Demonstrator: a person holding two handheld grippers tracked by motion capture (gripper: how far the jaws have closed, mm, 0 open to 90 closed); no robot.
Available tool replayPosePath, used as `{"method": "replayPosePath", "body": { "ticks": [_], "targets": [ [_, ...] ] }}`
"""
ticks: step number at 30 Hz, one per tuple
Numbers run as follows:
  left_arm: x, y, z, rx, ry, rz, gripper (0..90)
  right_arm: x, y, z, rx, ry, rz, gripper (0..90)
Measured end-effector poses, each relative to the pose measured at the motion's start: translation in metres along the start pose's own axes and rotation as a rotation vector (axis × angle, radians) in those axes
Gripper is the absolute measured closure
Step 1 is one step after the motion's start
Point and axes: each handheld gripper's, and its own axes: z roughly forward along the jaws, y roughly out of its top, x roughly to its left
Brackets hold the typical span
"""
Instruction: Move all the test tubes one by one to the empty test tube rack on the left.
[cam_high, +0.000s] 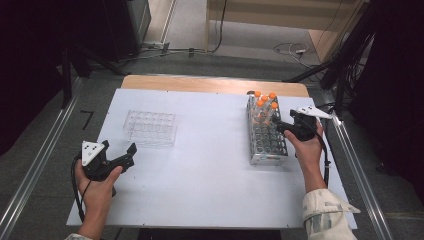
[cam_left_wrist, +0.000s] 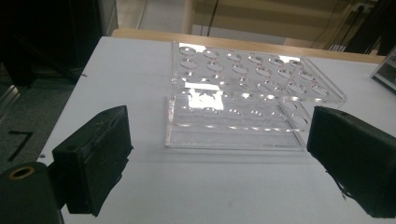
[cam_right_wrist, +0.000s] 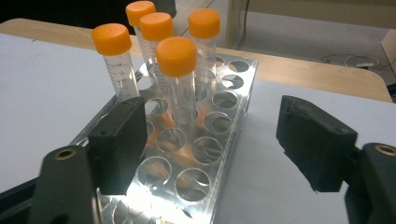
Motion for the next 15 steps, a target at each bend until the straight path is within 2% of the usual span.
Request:
{"method": "replayPosePath", "body": {
  "ticks": [6, 12, 15],
  "targets": [
    [0.001, 0.0, -0.001, 0.002, 0.001, 0.0, 6.9, 0.0, 0.004, 0.01, 0.008, 0.012, -0.028, 33.6],
    [0.001, 0.0, 0.0, 0.002, -0.001, 0.001, 7.0, 0.0, 0.007, 0.015, 0.023, 0.057, -0.042, 44.4],
    [0.001, 0.0, 0.0, 0.005, 0.001, 0.002, 7.0, 0.002, 0.008, 0.018, 0.035, 0.069, -0.054, 46.4]
  ]
}}
